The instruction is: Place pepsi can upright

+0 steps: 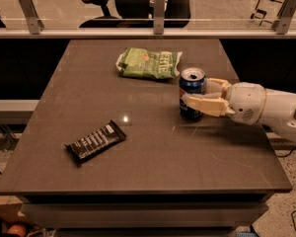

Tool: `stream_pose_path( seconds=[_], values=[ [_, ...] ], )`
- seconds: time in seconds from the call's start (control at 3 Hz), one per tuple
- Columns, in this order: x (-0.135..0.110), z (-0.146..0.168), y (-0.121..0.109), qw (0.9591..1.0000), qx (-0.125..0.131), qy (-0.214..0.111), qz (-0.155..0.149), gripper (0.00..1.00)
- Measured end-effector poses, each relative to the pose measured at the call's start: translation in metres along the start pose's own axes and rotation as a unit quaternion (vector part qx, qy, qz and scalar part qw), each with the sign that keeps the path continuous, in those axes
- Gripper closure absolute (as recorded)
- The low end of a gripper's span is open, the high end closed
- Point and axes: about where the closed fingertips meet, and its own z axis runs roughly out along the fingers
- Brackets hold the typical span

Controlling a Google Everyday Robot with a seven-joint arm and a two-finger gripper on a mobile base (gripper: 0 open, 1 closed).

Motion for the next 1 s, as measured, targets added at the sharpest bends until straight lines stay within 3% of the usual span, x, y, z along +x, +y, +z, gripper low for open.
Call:
stream_pose_path(
  seconds=[0.33, 1.0],
  values=[
    [0.0033, 0.0043, -0.0025, 1.0, 0.0, -0.001, 0.004, 1.0],
    [0.0018, 0.0089, -0.0001, 1.0, -0.005, -0.001, 0.003, 0.59]
  ],
)
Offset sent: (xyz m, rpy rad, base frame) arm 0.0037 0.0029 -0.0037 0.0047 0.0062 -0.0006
